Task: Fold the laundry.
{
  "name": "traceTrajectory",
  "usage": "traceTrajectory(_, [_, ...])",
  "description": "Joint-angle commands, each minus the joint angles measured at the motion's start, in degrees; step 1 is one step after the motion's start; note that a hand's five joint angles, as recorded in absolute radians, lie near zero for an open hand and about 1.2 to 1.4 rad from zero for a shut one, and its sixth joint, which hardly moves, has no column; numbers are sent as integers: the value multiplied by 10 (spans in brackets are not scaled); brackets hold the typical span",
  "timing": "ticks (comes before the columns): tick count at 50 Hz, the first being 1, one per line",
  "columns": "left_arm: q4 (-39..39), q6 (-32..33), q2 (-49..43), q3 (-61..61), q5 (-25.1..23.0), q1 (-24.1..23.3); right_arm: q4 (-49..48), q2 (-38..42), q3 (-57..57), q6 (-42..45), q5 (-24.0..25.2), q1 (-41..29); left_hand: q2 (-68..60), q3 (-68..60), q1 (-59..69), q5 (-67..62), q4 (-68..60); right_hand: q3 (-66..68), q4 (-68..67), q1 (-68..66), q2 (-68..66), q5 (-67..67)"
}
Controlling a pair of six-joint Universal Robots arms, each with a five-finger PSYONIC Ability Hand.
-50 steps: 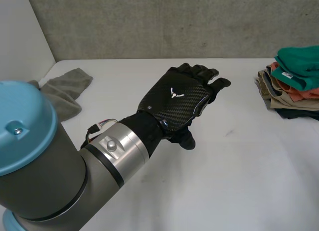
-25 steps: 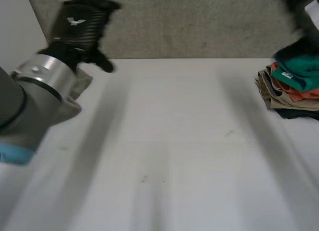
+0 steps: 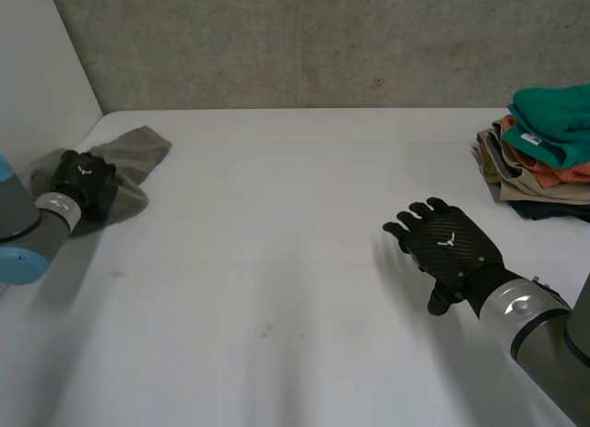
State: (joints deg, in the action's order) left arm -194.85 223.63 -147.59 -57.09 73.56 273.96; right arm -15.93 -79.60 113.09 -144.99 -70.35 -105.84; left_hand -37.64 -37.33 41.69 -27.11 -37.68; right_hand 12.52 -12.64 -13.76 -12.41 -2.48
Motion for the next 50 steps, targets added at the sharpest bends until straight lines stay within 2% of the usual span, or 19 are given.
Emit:
traceTrajectory(1, [-8, -14, 13, 0, 17, -23, -13, -7, 5, -6, -1, 3, -424, -427, 383, -429, -423, -25, 26, 38, 24, 25])
traceTrajectory(6, [-46, -57, 117, -65, 39, -65, -14, -11, 2, -6, -4, 3, -424, -427, 383, -429, -423, -25, 26, 38, 24, 25])
traceTrajectory(10, [-76, -124, 193, -133, 40, -106, -14, -22, -1, -6, -11, 8, -424, -427, 383, -429, -423, -25, 26, 38, 24, 25])
traceTrajectory(14, [-75, -184, 265, -185, 37, -170, -15, -39, -6, -9, -25, 27, -424, -427, 383, -429, -423, -25, 26, 38, 24, 25])
traceTrajectory(17, [-59, -224, 303, -231, 31, -237, -18, -54, -8, -11, -37, 43, -424, -427, 383, -429, -423, -25, 26, 38, 24, 25])
traceTrajectory(18, [-49, -236, 314, -252, 22, -272, -19, -56, -8, -11, -39, 47, -424, -427, 383, -429, -423, -25, 26, 38, 24, 25])
traceTrajectory(25, [-22, -252, 321, -332, -40, -412, -22, -64, -8, -11, -53, 71, -424, -427, 383, -429, -423, -25, 26, 38, 24, 25])
traceTrajectory(27, [-20, -255, 321, -339, -46, -429, -22, -63, -8, -11, -52, 73, -421, -424, 380, -426, -420, -25, 26, 38, 24, 25])
traceTrajectory(28, [-18, -255, 323, -340, -48, -436, -23, -62, -9, -11, -52, 74, -311, -314, 270, -316, -310, -25, 26, 38, 24, 25])
traceTrajectory(29, [-18, -255, 324, -343, -47, -446, -22, -62, -9, -11, -51, 74, -60, -63, 19, -65, -59, -25, 26, 38, 24, 25])
traceTrajectory(31, [-18, -247, 325, -348, -45, -454, -22, -62, -11, -11, -50, 74, 189, 186, -229, 184, 189, -25, 26, 38, 24, 25])
traceTrajectory(32, [-17, -246, 328, -348, -44, -454, -22, -59, -13, -11, -49, 74, 263, 260, -304, 258, 264, -25, 26, 38, 24, 25])
traceTrajectory(36, [-17, -248, 364, -348, -28, -447, -22, -57, -20, -11, -47, 72, 256, 253, -296, 250, 256, -25, 26, 38, 24, 25])
traceTrajectory(44, [7, -247, 446, -367, 100, -362, -11, -57, -47, -9, -34, 66, 251, 248, -291, 245, 251, -25, 26, 38, 24, 25])
traceTrajectory(46, [25, -246, 458, -376, 133, -348, 8, -58, -59, -5, -5, 53, 246, 243, -286, 240, 246, -25, 26, 38, 24, 25])
traceTrajectory(47, [26, -246, 460, -377, 135, -346, 32, -58, -71, 1, 24, 40, 244, 241, -284, 239, 244, -25, 26, 38, 24, 25])
traceTrajectory(50, [34, -245, 462, -392, 139, -334, 69, -57, -93, 6, 70, 23, 239, 236, -279, 234, 239, -25, 26, 38, 24, 25])
